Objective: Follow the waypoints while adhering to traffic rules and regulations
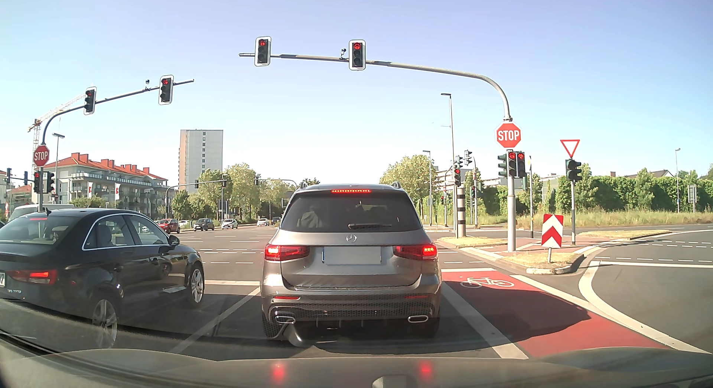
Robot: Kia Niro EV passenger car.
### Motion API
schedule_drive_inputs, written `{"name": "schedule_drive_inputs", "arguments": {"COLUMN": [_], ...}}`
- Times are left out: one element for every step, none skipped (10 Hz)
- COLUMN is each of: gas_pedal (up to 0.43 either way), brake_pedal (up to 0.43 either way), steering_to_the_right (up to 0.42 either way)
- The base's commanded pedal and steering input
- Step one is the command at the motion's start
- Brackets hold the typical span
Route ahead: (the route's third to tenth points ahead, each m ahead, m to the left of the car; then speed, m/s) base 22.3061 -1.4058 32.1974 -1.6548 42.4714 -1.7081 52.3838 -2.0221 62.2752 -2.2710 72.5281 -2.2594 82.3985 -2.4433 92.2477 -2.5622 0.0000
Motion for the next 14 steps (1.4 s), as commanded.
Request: {"name": "schedule_drive_inputs", "arguments": {"gas_pedal": [0.000,0.000,0.000,0.000,0.000,0.000,0.000,0.000,0.000,0.000,0.000,0.000,0.000,0.000], "brake_pedal": [0.415,0.415,0.415,0.415,0.415,0.421,0.415,0.421,0.415,0.415,0.415,0.421,0.415,0.421], "steering_to_the_right": [0.000,0.000,0.000,0.000,0.000,0.000,0.000,0.000,0.000,0.000,0.000,0.000,0.000,0.000]}}
